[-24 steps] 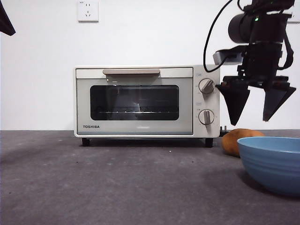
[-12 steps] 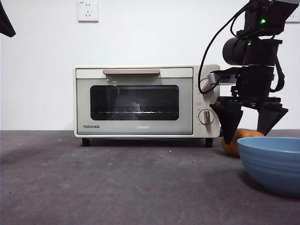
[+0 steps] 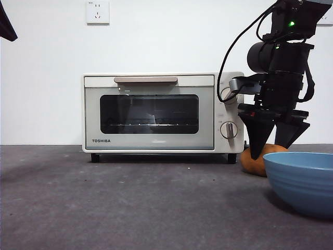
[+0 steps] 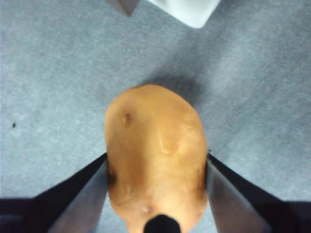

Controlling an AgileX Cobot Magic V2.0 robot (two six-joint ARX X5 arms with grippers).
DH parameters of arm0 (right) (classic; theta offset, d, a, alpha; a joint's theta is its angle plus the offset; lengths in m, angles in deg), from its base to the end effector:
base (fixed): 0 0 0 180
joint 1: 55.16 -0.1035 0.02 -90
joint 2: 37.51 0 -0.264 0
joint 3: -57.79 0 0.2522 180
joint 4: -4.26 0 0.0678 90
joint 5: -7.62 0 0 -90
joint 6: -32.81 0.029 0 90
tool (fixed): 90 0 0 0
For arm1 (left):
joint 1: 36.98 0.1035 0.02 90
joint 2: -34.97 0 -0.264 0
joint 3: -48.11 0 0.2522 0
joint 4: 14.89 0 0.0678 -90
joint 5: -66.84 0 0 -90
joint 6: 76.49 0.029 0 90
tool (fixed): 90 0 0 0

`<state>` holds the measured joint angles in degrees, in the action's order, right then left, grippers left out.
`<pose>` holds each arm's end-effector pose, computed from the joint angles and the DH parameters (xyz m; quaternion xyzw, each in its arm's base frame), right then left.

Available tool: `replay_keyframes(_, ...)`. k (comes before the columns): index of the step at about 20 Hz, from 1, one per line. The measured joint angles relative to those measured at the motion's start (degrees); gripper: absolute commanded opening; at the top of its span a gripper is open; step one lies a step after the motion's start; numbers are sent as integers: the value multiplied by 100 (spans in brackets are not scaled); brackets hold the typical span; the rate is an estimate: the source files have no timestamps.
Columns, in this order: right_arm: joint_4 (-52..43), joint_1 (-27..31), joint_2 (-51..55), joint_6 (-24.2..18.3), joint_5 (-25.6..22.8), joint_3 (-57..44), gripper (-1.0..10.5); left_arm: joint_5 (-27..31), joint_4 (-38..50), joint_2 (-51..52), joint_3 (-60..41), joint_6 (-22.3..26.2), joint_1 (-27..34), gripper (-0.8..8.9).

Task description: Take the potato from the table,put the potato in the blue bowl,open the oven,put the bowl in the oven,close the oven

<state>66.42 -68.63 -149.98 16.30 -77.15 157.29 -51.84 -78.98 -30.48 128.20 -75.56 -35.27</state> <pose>0.3801 0.0938 0.1974 -0.1556 0.5833 0.2148 0.7677 0.2153 -0.0075 0.3365 -0.1025 0.4019 -0.2151 0.8841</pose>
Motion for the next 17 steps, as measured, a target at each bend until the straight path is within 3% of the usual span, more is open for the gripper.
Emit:
replay_keyframes(10,1296,0,494,221,17,649,60,0,-2,0,0,0,0,-5)
replay_keyframes(17,2728,0,1488,782,17,1126,59,0,-144,0,0,0,0,-5)
